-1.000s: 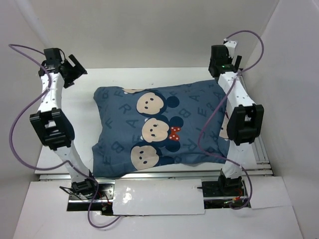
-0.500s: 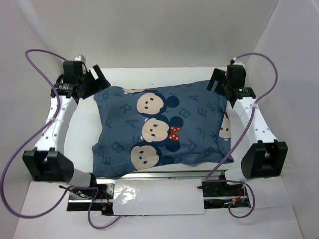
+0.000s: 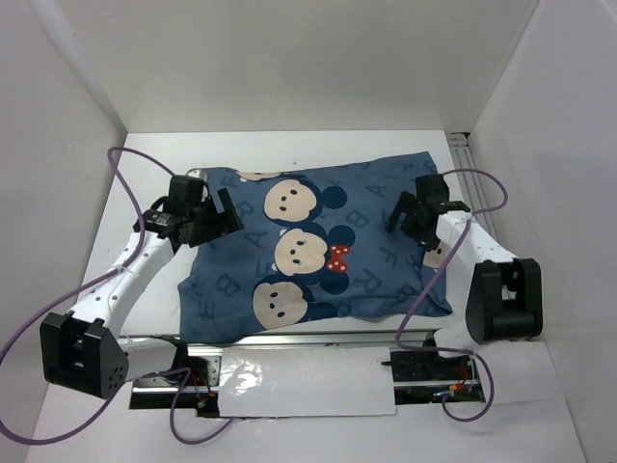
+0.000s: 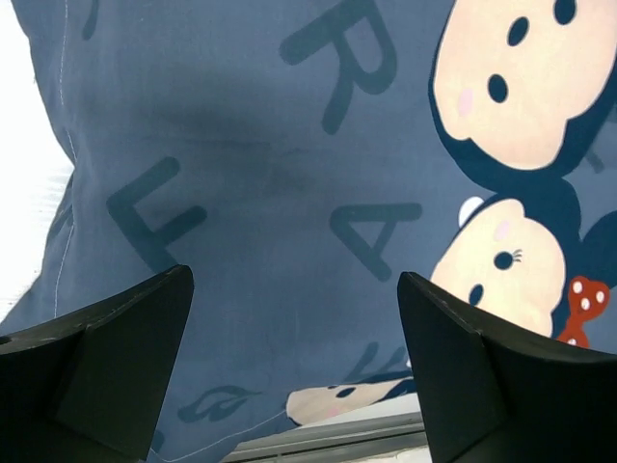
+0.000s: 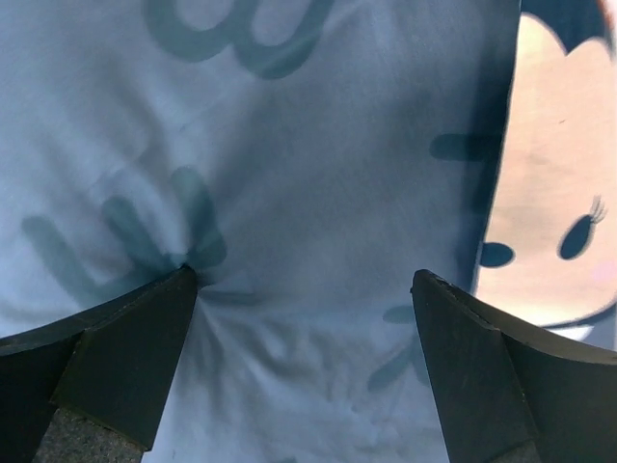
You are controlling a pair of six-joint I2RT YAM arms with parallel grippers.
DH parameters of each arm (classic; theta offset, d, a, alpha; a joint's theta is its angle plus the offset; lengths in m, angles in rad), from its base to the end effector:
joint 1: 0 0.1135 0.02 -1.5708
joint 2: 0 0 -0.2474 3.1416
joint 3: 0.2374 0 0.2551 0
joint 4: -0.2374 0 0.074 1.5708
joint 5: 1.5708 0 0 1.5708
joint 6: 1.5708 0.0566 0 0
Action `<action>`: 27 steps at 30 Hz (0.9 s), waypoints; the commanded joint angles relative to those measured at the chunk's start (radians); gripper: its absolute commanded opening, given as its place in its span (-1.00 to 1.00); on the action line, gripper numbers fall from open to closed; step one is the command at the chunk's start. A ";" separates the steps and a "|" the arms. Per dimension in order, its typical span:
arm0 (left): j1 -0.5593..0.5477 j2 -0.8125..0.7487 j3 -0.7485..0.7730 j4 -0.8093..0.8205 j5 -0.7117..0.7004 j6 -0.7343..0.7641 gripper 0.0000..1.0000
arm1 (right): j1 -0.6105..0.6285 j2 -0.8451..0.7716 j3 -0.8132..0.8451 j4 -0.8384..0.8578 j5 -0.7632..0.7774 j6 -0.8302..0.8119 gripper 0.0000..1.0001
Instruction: Put the pillow into the pillowcase
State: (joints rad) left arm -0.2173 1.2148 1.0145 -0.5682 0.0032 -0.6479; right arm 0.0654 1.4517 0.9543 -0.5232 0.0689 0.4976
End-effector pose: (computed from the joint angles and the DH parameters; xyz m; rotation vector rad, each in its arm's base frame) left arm 0.2759 -0.0611 0.2641 -0.5069 2.3256 -0.4267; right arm 0.3049 0.0161 0.1824 0.5804 2.5263 0.1174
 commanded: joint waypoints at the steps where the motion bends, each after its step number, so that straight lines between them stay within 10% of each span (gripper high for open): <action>1: -0.010 0.008 0.001 0.065 -0.054 -0.027 1.00 | -0.018 0.042 -0.041 0.077 0.028 0.096 1.00; 27: 0.056 0.074 -0.005 0.041 -0.155 -0.056 1.00 | -0.506 0.000 0.063 -0.127 0.367 0.068 1.00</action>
State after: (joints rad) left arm -0.2001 1.3388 0.9478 -0.4965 -0.1093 -0.6857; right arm -0.4103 1.5051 0.9348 -0.5713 0.3157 0.5575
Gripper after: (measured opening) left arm 1.000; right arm 0.999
